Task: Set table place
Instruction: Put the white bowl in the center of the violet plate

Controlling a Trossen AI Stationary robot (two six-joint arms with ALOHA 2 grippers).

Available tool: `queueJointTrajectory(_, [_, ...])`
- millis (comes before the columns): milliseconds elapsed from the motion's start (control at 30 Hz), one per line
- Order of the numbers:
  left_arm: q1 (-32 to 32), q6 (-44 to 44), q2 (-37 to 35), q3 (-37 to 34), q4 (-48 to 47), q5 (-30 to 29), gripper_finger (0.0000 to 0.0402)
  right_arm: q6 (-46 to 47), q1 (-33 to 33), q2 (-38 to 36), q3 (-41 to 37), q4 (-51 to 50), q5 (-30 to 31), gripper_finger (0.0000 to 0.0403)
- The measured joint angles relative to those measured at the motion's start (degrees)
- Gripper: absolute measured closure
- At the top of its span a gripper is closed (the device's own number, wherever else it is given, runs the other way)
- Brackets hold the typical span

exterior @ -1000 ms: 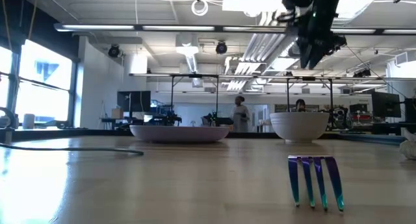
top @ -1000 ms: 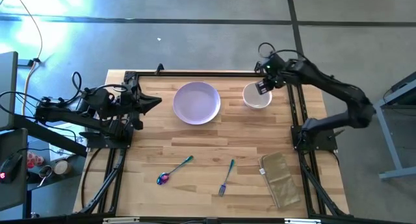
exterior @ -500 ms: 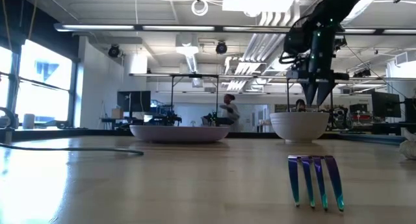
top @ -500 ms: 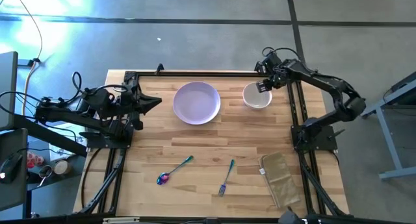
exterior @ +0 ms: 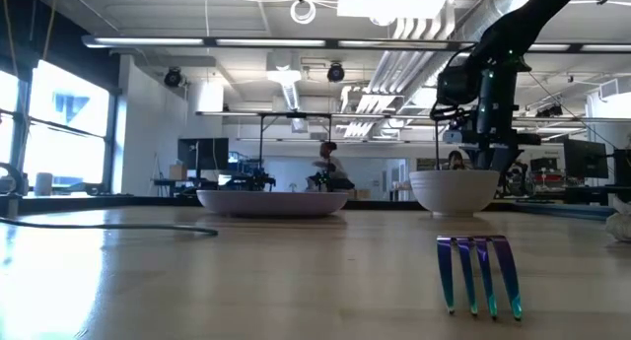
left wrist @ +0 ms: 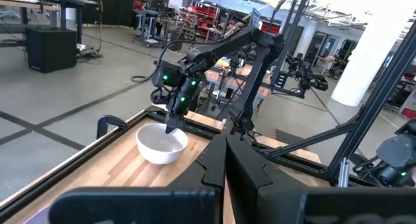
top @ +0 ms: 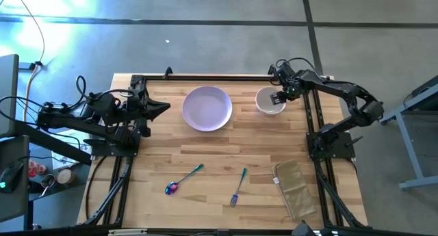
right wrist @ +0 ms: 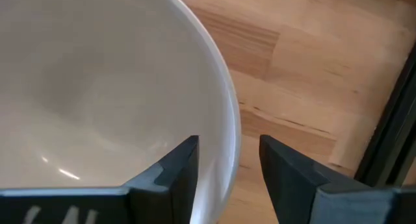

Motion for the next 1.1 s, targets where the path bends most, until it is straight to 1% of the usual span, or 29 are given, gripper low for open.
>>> queueJointTrajectory(100, [0.0,0.0,0.0,0.0,0.0,0.0,0.0401,0.0,0.0,0.0,-0.1,0.0,0.0,0.0293])
queueJointTrajectory(267, [0.0,0.0,0.0,0.0,0.0,0.0,0.0401,-0.1,0.0,0.0,-0.1,0.3,0.0,0.0382])
queueJointTrajectory(300, [0.0,0.0,0.0,0.0,0.0,0.0,0.0401,-0.1,0.0,0.0,-0.1,0.7,-0.1,0.0391])
queueJointTrajectory(400, [0.0,0.0,0.0,0.0,0.0,0.0,0.0401,0.3,0.0,-0.1,-0.1,0.9,-0.2,0.0391])
queueJointTrajectory(500, [0.0,0.0,0.0,0.0,0.0,0.0,0.0401,0.3,0.1,-0.1,0.5,0.8,-0.7,0.0399])
queueJointTrajectory(633, [0.0,0.0,0.0,0.0,0.0,0.0,0.0401,0.3,1.1,-0.1,3.8,0.6,-1.8,0.0401])
queueJointTrajectory(767, [0.0,0.0,0.0,0.0,0.0,0.0,0.0401,0.3,3.5,-0.1,10.7,0.1,-2.0,0.0402])
queueJointTrajectory(1100, [0.0,0.0,0.0,0.0,0.0,0.0,0.0401,-0.1,10.9,-0.1,32.1,-2.9,-2.0,0.0402])
